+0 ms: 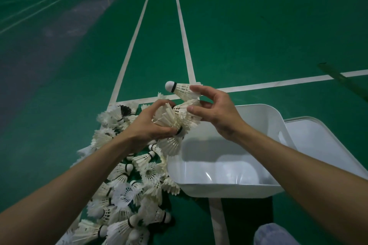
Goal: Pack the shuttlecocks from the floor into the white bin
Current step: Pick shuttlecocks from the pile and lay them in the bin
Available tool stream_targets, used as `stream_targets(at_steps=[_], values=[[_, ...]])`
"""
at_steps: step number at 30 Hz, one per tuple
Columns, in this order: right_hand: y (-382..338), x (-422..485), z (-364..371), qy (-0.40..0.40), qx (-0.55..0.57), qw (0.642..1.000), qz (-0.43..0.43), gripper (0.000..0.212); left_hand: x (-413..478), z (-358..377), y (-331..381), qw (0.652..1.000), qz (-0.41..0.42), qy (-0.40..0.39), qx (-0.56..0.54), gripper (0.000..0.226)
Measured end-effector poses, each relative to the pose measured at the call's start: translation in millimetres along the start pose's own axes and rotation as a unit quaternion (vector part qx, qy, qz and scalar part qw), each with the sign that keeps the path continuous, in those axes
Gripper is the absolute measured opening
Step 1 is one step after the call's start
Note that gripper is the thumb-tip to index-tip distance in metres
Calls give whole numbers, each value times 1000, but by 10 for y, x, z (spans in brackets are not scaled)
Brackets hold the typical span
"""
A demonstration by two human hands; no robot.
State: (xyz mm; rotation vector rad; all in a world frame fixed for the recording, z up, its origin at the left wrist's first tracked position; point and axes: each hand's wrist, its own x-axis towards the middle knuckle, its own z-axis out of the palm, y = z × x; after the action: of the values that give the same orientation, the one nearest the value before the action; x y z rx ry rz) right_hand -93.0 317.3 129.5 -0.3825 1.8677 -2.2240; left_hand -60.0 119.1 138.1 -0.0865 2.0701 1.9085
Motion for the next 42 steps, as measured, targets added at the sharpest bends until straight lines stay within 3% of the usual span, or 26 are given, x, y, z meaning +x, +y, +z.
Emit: stream_targets(at_steps=[8, 18, 24, 31, 35, 42], values=[[39, -31, 9, 8, 5, 1000, 6, 53, 7, 19, 10, 998, -45, -37, -36, 74], [42, -14, -50, 32, 4, 999, -9, 54, 6, 125, 15, 999, -33, 10, -28, 65], [83, -30, -88, 32, 20, 999, -9, 55, 28, 178, 24, 996, -56, -8, -73, 61], [90, -96, -102, 3, -43, 998, -34, 58, 23, 151, 51, 991, -81, -43, -101, 51], [60, -105, -135, -6, -47, 998, -36, 61, 19, 113, 34, 985, -91, -71, -129, 65], [91, -194, -105, -9, -55, 998, -41, 61, -32, 155, 15, 993, -85, -44, -66, 60]])
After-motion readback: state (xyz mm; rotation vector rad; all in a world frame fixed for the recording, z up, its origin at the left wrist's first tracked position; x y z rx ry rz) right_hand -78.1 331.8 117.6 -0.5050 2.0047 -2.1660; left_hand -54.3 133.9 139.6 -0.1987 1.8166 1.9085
